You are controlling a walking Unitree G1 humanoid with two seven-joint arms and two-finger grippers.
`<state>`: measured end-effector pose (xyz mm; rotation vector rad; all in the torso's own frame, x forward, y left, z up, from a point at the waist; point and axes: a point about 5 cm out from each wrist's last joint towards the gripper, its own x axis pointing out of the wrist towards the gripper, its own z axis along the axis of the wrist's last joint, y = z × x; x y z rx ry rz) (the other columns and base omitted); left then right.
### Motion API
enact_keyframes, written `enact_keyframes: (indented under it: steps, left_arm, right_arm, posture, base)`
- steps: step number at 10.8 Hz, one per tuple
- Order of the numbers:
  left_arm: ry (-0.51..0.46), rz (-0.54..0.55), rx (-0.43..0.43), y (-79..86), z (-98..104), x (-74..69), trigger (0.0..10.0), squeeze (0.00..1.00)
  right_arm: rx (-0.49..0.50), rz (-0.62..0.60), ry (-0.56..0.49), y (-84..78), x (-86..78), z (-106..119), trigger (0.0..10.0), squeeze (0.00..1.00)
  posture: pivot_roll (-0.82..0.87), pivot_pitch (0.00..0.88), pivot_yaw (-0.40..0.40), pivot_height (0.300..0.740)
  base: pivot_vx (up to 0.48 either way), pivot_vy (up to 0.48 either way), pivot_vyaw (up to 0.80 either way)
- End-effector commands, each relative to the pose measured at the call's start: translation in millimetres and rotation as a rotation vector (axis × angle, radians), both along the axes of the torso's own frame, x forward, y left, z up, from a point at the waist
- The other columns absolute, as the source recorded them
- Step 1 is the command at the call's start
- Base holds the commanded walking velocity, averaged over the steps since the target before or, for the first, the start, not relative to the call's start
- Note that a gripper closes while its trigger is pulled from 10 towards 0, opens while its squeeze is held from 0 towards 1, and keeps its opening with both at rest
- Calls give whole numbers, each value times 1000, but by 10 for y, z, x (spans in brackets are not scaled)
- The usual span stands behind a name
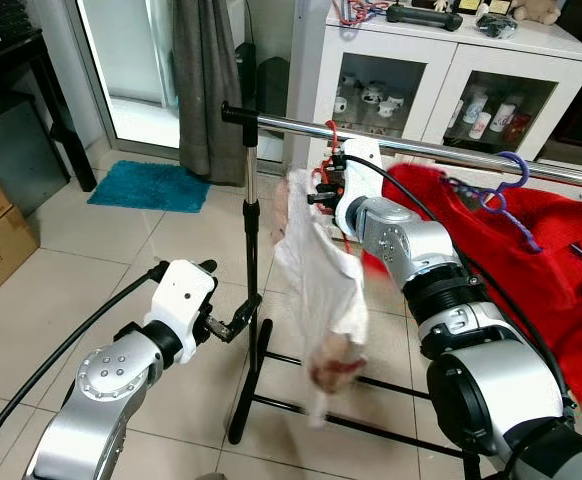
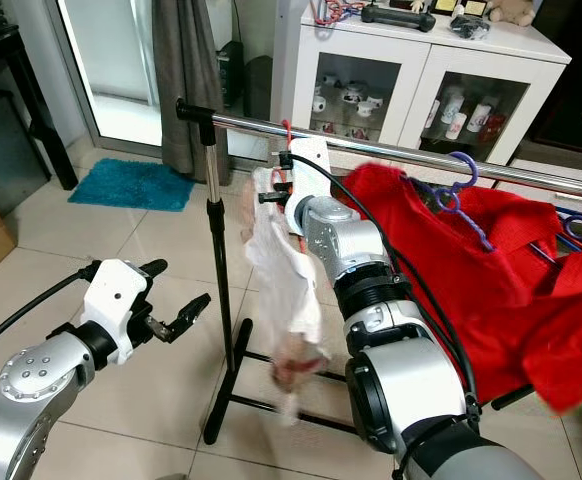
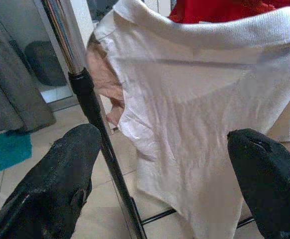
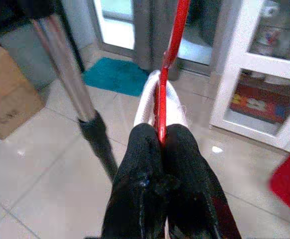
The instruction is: Hang hanger
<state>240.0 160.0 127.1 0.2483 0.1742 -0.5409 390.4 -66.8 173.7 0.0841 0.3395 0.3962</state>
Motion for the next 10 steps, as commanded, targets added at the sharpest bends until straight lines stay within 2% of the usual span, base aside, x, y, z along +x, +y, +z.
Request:
enact_keyframes:
  steps: [1,2,3,4,6,7,8,9,10]
  left_arm:
    - [-11,18,-6,-3,30,34,10000,0]
    - [-21,35,-14,1,43,52,10000,0]
    - [-30,82,-35,15,67,96,10000,0]
    - [-32,103,-49,20,76,119,10000,0]
    - [-39,163,-91,35,92,173,10000,0]
    - [-48,201,-131,39,121,208,10000,4]
    - [-44,258,-168,51,143,256,10000,416]
    - [-46,278,-170,48,151,281,10000,859]
    - [-51,279,-168,41,160,291,10000,1000]
  right_arm:
    - [42,22,-77,-35,8,121,10000,1000]
    - [60,33,-103,-71,-4,148,10000,1000]
    - [84,72,-160,-193,-87,208,10000,1000]
    - [66,88,-183,-333,-200,253,10000,1000]
    - [108,121,-199,-516,-428,320,10000,1000]
    - [181,132,-207,-583,-570,343,10000,1000]
    - [157,64,-202,-759,-774,224,10000,1000]
    - [55,17,-224,-885,-873,73,10000,1000]
    - [21,3,-226,-915,-921,5,10000,1000]
  posture:
    - [140,0,-55,740]
    - [141,0,-56,740]
    - [134,0,-52,740]
    - [130,0,-48,740]
    - [114,0,-42,740]
    - [112,0,-45,740]
    - [107,0,-49,740]
    - [106,0,-54,740]
    - [106,0,-54,740]
  base:
    - [0,0,0]
    - [0,0,0]
    - [0,0,0]
    - [0,0,0]
    - [0,0,0]
    - [0,0,0]
    - [0,-480,0]
    - [0,-480,0]
    - [0,-480,0]
